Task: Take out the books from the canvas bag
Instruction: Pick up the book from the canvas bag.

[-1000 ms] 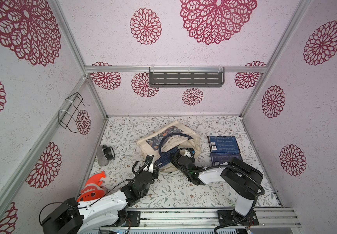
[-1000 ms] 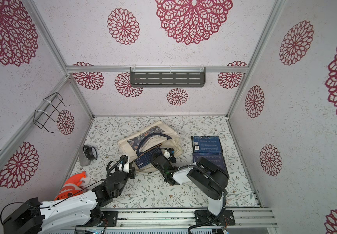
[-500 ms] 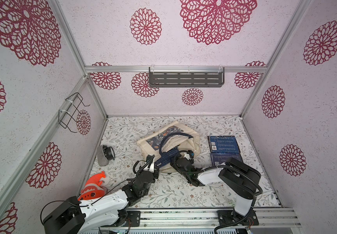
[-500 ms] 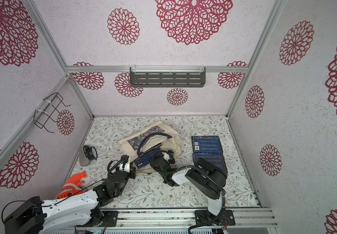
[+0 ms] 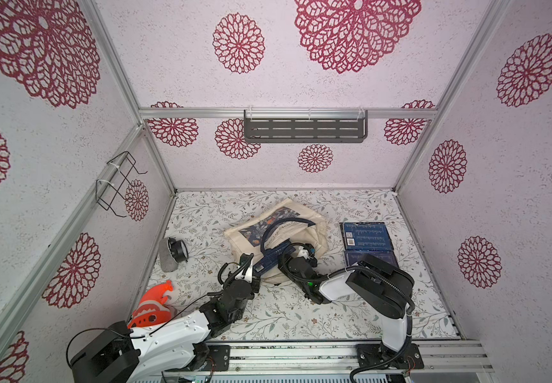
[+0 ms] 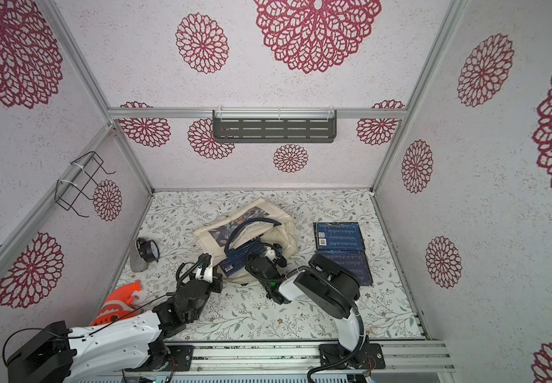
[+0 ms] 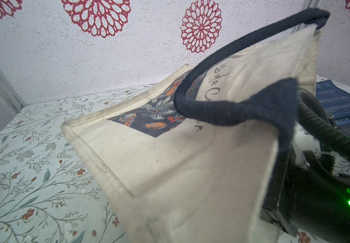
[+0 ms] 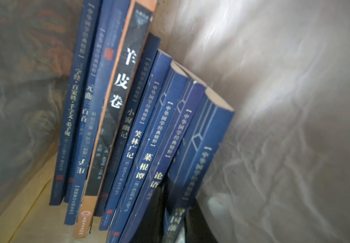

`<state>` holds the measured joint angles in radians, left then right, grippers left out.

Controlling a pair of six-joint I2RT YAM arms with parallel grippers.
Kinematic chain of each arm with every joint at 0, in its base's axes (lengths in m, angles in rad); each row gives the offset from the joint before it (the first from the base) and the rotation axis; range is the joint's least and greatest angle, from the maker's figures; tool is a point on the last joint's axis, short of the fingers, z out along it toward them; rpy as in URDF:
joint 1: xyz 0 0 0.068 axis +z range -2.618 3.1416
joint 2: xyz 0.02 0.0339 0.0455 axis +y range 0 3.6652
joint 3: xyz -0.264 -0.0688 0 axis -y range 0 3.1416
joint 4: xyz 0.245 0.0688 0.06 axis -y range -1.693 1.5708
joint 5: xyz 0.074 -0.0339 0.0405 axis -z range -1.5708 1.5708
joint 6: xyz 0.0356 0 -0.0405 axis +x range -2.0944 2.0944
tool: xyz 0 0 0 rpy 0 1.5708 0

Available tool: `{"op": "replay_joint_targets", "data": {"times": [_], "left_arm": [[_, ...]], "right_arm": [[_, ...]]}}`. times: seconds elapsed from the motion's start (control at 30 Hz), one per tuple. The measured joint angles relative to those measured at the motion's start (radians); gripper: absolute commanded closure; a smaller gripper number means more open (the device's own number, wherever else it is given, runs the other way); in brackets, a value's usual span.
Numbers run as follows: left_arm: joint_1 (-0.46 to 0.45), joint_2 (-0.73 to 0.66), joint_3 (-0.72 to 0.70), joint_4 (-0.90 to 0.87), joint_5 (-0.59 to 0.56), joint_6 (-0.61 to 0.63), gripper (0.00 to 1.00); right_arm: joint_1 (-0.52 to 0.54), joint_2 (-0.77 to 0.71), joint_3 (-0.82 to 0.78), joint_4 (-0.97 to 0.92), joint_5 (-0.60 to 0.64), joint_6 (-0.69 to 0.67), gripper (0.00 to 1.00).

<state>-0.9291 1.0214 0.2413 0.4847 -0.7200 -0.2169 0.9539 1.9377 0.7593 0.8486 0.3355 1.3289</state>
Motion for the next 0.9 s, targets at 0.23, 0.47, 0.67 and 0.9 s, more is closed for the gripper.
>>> {"op": "replay_joint_targets", "data": {"times": [0.23, 0.47, 0.67, 0.9], "left_arm": [[0.0, 0.0, 0.0, 0.0, -0.004, 0.0, 1.0], [0.0, 0.001, 0.005, -0.003, -0.011, 0.0, 1.0], [0.0, 0.0, 0.007, -0.004, -0.011, -0.001, 1.0], [0.0, 0.001, 0.008, -0.005, -0.011, -0.004, 1.0]], "right_arm": [[-0.002, -0.101, -0.044, -0.063, -0.01, 0.0, 0.96], [-0.001, -0.269, -0.103, -0.179, -0.006, -0.005, 0.93], [0.002, -0.286, -0.14, -0.173, -0.004, -0.045, 0.62], [0.006, -0.246, -0.14, -0.127, -0.026, -0.06, 0.52]]}}
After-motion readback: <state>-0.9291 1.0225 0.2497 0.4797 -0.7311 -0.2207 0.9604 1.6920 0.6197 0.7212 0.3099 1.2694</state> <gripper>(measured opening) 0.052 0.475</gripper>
